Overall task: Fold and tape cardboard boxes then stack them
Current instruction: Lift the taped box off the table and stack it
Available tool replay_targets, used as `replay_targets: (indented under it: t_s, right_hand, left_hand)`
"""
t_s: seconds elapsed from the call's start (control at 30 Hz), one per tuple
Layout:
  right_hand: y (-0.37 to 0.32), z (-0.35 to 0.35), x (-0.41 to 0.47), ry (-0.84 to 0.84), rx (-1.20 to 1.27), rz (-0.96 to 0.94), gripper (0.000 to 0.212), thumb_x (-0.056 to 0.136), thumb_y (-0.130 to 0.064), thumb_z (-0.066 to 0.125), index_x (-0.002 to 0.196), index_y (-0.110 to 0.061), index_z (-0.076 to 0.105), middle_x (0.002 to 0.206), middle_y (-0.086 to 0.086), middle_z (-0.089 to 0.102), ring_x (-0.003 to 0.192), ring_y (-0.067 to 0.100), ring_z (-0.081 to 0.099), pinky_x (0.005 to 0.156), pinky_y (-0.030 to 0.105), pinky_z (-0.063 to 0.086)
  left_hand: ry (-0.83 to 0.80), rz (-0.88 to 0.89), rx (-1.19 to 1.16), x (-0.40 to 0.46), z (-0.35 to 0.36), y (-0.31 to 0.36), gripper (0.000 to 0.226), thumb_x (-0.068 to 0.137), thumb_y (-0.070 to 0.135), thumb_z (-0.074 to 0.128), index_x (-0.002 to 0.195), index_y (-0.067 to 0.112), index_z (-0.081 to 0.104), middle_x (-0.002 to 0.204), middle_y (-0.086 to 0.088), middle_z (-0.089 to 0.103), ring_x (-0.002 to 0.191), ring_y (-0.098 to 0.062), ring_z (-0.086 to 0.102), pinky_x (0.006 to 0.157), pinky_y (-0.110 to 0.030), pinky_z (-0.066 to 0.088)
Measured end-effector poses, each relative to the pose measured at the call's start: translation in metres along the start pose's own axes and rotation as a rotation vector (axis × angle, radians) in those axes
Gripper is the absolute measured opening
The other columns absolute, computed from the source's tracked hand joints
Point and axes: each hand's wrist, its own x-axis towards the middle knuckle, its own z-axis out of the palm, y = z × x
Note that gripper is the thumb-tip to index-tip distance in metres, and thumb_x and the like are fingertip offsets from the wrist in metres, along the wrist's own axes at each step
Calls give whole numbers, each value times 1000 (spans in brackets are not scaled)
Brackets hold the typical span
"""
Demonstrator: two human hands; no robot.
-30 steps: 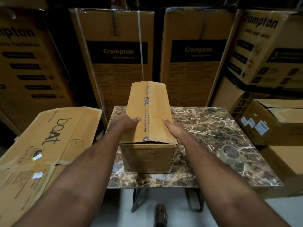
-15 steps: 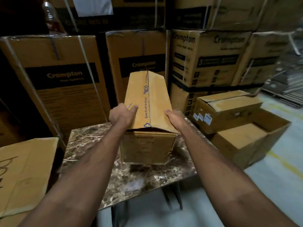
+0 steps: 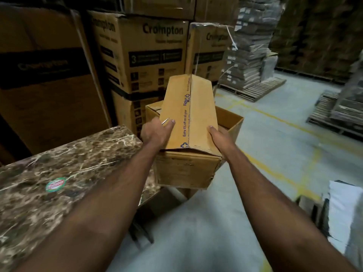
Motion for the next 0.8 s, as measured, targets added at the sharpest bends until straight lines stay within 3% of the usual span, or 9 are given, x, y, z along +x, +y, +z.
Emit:
replay_targets:
  t_s: [0.3,0.6,0.8]
  right_hand:
    - [71,-103,92,116,97,145,46,103,-37,50,142,-13,54,131,9,64,115,33,62,104,49,49]
    - [134,-97,226,327,131,250,49,102,-41,50,144,-16,51,137,8,61,120,33,59,103,43,48]
    - [158,-58,306,415,180,360,57,101,-47,49,147,-13,46,138,13,59,121,36,59,105,49,49]
  left_hand:
    - [-144,87,-92,42,135,105,66,92,67,53,135,17,51,121,-8,65,111,-30,60,73,-32,39]
    - [-376,211,-77,186,279,142,64,90,64,57,138,22,48,131,-6,62,115,-30,61,93,-44,52]
    - [-506,241,-28,278,339,151,64,90,63,58,138,22,49,127,-8,65,112,-31,63,94,-45,52]
